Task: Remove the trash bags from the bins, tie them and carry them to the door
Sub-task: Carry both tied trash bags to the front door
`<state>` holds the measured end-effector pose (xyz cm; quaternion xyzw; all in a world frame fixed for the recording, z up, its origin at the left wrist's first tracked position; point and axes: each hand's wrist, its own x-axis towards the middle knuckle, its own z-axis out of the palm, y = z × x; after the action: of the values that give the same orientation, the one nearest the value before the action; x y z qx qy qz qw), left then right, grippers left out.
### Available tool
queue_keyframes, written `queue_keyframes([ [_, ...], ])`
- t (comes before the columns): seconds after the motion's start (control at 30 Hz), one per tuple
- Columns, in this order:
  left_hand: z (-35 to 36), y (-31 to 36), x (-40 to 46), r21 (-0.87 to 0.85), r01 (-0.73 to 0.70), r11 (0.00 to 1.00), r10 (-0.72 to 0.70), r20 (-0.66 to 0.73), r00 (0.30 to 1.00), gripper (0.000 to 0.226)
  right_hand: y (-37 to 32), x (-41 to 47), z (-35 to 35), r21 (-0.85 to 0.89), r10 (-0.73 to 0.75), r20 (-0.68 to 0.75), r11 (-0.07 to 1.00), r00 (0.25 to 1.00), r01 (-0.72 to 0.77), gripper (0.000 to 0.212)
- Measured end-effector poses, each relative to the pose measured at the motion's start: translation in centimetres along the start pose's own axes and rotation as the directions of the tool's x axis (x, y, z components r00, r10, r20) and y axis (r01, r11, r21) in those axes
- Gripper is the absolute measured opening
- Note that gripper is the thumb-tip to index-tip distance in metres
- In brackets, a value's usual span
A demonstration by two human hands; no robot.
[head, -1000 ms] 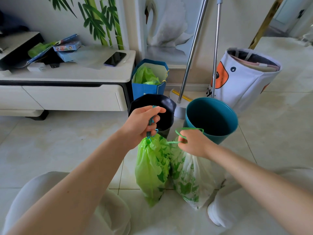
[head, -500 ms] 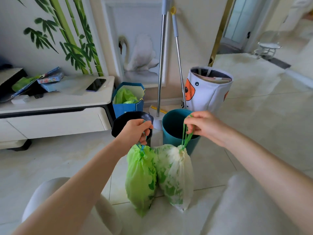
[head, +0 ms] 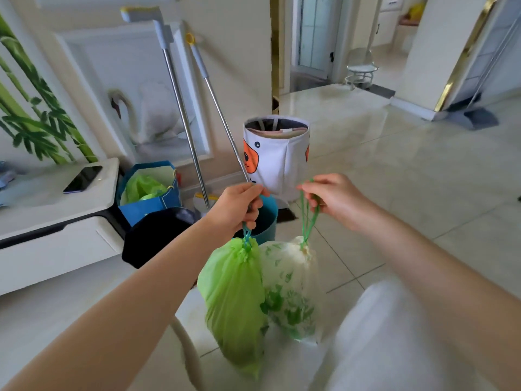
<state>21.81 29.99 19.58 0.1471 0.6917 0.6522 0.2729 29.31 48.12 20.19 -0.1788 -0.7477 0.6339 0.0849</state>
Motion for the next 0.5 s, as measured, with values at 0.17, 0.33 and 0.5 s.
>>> queue_keyframes([
  [0.17, 4.5, 1.3, 3.9, -0.011, -0.023, 1.0, 0.024, 0.065, 0.998, 0.023, 0.4, 1.7, -4.4, 0.03, -0.025, -0.068, 0.999, 0.997, 0.028, 0.023],
  [0.33, 9.5, 2.5, 9.0, 0.149, -0.1, 0.984, 0.086, 0.098, 0.991, 0.023, 1.0, 5.2, -9.7, -0.052, -0.113, -0.127, 0.993, 0.986, 0.107, 0.014],
  [0.5, 15.4, 2.6, 15.7, 0.183, -0.147, 0.972, 0.118, 0.163, 0.98, 0.025, 3.5, 9.5, -15.5, -0.215, -0.154, -0.214, 0.971, 0.964, 0.107, 0.018],
])
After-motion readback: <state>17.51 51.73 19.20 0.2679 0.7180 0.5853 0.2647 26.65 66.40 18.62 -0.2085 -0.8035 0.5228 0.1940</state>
